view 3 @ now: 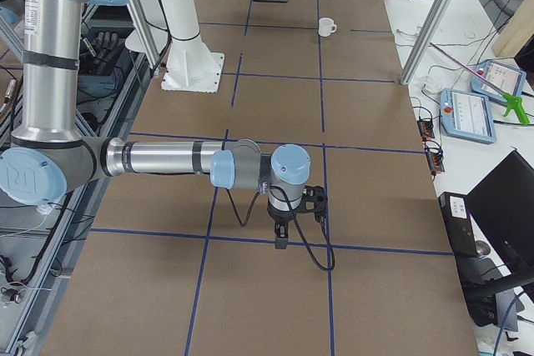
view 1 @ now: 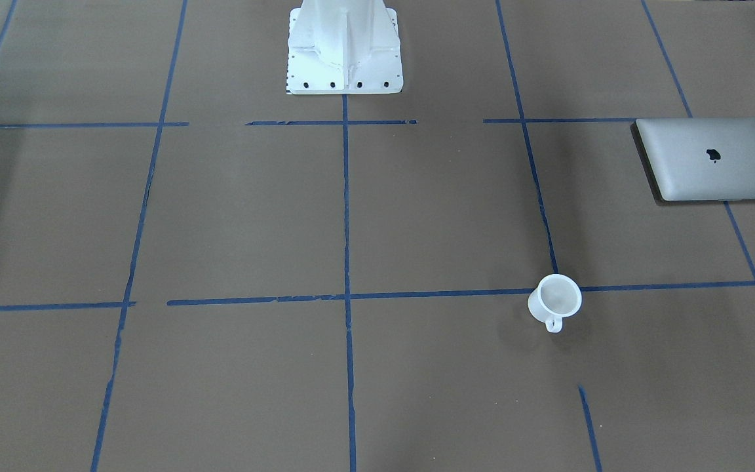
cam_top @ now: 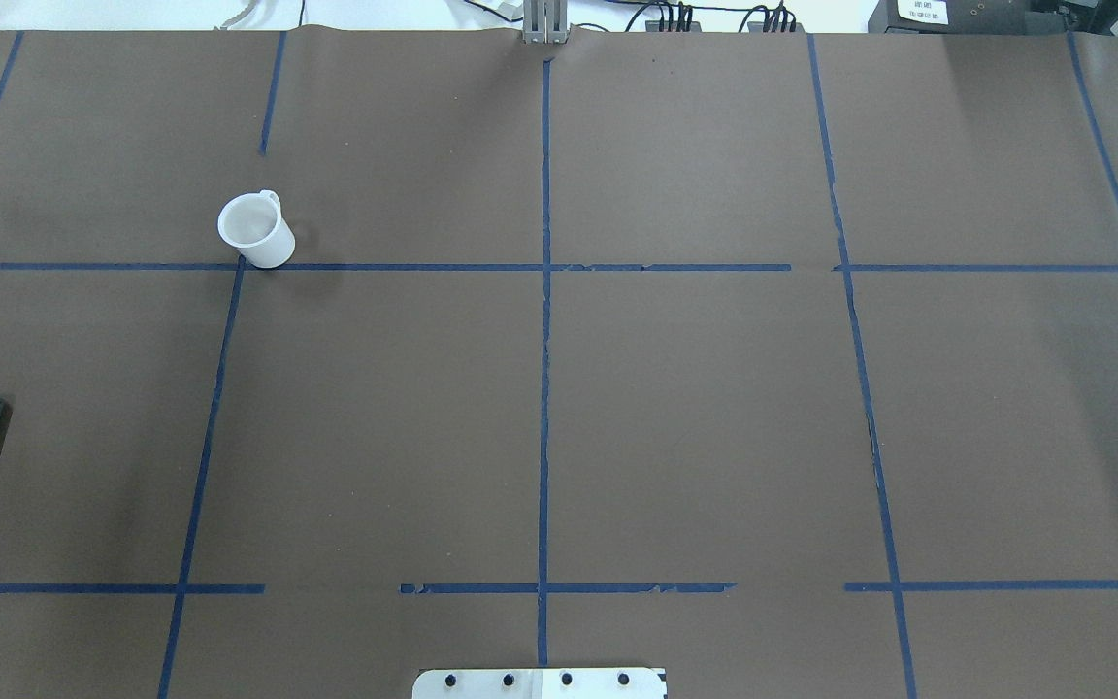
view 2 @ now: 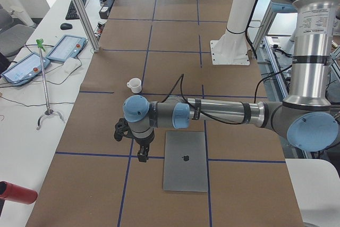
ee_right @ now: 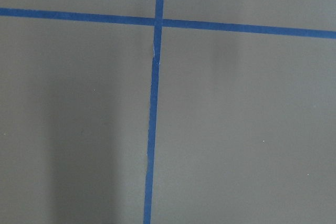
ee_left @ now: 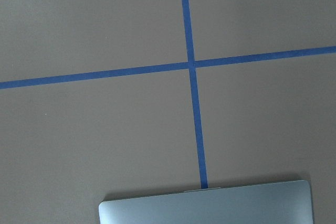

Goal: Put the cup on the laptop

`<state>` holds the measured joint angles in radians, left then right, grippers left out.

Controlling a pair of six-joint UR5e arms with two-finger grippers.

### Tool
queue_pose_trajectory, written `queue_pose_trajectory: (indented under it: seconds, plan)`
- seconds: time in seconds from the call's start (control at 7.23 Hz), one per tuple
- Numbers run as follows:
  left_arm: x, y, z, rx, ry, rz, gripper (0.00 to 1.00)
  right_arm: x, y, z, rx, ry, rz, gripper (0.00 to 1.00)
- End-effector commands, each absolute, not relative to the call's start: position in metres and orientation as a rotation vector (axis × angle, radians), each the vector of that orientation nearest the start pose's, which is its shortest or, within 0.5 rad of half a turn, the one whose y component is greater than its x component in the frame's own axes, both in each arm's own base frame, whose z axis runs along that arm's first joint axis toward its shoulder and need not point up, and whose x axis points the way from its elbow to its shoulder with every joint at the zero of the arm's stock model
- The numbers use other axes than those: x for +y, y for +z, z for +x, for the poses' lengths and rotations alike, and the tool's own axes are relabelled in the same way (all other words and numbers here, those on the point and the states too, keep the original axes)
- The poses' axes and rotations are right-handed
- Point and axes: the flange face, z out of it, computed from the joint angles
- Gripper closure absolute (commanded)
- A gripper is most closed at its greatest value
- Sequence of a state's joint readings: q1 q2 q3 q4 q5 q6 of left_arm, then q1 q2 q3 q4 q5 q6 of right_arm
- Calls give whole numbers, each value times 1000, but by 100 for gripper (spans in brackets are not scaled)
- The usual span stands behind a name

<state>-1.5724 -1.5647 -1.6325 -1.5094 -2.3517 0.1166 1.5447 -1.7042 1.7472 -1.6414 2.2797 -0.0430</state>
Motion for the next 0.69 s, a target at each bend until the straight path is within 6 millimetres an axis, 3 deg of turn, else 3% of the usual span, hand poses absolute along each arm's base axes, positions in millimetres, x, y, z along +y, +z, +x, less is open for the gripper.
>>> queue_pose_trajectory:
  seconds: [0.0,0.55]
  plan:
    - [-489,635,-65,781,106,45,0,-436,644,57,-710,-57,-18,0]
    - [-493,638,-61,776,144,114,0,-436,643,57,-710,-58,-16,0]
